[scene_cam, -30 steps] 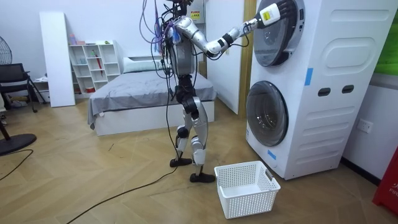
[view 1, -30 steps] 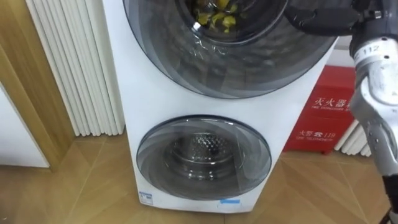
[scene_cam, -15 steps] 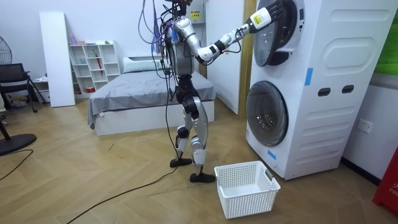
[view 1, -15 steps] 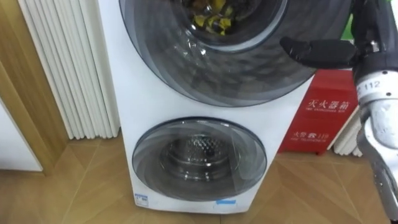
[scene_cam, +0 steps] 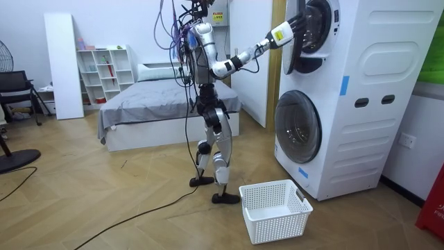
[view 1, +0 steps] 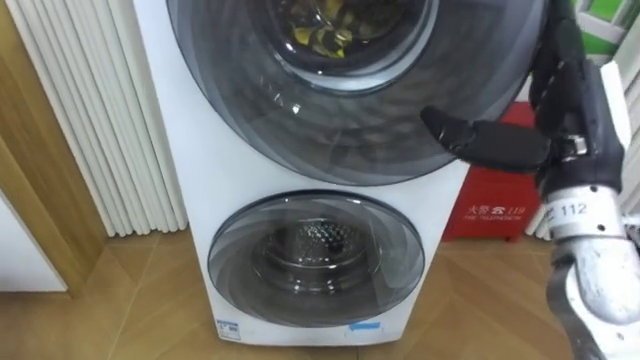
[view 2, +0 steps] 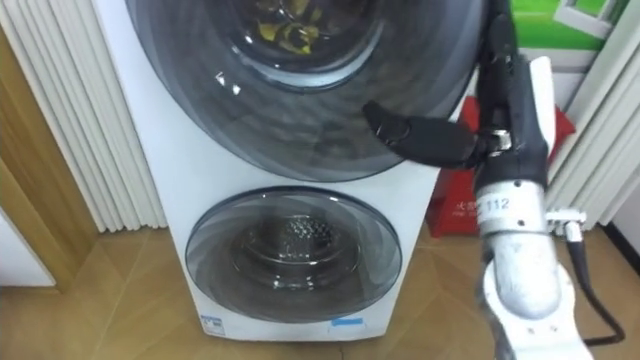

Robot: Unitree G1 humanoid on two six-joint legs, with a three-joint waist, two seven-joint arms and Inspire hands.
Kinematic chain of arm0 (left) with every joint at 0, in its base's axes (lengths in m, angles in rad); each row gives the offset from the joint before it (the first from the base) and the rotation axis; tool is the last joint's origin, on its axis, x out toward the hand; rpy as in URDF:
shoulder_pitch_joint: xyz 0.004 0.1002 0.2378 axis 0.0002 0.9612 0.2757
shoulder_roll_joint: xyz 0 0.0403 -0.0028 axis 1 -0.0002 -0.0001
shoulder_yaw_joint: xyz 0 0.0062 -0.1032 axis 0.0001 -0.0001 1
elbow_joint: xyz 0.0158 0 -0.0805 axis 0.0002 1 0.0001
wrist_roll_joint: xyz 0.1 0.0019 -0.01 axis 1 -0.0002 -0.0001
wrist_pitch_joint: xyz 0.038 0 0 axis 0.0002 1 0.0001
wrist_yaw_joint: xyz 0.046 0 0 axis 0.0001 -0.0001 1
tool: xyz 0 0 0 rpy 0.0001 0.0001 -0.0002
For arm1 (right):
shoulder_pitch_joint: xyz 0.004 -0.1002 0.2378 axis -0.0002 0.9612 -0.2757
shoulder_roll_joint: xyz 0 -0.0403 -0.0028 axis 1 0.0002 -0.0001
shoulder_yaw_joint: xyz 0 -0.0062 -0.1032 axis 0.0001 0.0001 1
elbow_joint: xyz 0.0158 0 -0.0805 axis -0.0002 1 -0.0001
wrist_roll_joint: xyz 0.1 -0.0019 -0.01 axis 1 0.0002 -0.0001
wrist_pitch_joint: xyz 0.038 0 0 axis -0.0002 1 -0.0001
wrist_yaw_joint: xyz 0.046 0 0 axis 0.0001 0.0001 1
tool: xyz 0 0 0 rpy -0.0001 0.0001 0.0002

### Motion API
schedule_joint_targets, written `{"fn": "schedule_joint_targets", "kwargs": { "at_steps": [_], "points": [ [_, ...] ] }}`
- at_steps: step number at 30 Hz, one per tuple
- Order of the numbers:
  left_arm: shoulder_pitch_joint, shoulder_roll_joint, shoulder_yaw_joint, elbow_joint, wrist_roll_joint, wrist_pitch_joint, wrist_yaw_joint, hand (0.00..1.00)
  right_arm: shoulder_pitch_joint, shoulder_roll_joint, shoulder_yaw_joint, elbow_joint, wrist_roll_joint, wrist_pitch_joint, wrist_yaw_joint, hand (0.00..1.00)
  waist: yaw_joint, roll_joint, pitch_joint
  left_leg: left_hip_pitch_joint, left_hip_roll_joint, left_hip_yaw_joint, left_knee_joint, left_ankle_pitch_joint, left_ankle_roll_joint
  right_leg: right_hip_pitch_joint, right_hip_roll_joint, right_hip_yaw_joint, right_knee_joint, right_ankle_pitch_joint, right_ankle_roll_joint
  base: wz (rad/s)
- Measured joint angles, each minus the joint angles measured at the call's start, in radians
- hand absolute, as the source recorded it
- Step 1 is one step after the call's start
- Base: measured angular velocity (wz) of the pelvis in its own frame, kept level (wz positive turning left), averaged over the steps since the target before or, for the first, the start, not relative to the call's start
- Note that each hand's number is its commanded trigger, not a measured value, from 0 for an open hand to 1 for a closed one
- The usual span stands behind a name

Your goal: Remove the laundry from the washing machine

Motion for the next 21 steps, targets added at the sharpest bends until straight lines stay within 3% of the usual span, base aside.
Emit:
{"fn": "schedule_joint_targets", "kwargs": {
  "at_steps": [5,9,13,15,21],
  "points": [
    [0.022,-0.001,-0.015,0.001,-0.001,-0.009,0.004,0.00,0.115,0.040,0.045,0.006,0.120,0.002,0.053,0.00,-0.015,0.011,-0.0035,0.001,0.000,-0.004,0.003,0.001,-0.002,0.002,0.001,0.001,0.000,-0.001,-0.001,0.01],
    [0.043,-0.004,-0.016,-0.001,-0.002,-0.013,0.004,0.00,0.179,0.047,0.098,0.028,0.165,0.049,0.124,0.00,-0.013,0.019,-0.0050,-0.004,0.000,-0.004,0.003,0.001,-0.003,-0.003,0.002,0.007,0.002,-0.002,-0.001,0.00],
    [0.055,-0.004,-0.014,-0.003,0.000,-0.020,-0.002,0.00,0.184,0.048,0.131,0.034,0.181,0.067,0.170,0.00,-0.011,0.018,-0.0058,-0.018,0.001,-0.001,0.004,0.001,-0.004,-0.022,0.008,0.023,0.003,0.001,-0.005,-0.07],
    [0.061,-0.003,-0.025,-0.016,0.000,-0.021,-0.006,0.00,0.184,0.048,0.159,0.033,0.180,0.068,0.185,0.00,-0.010,0.015,-0.0069,-0.024,0.002,-0.001,0.006,0.001,-0.005,-0.031,0.007,0.013,0.005,0.006,-0.013,-0.12],
    [0.054,-0.002,-0.074,-0.041,0.000,-0.041,-0.005,0.00,0.183,0.047,0.241,0.034,0.165,0.086,0.226,0.00,-0.008,0.001,-0.0042,-0.032,0.002,-0.015,0.008,0.001,-0.006,-0.038,0.003,0.004,0.008,0.002,-0.013,-0.01]
  ]
}}
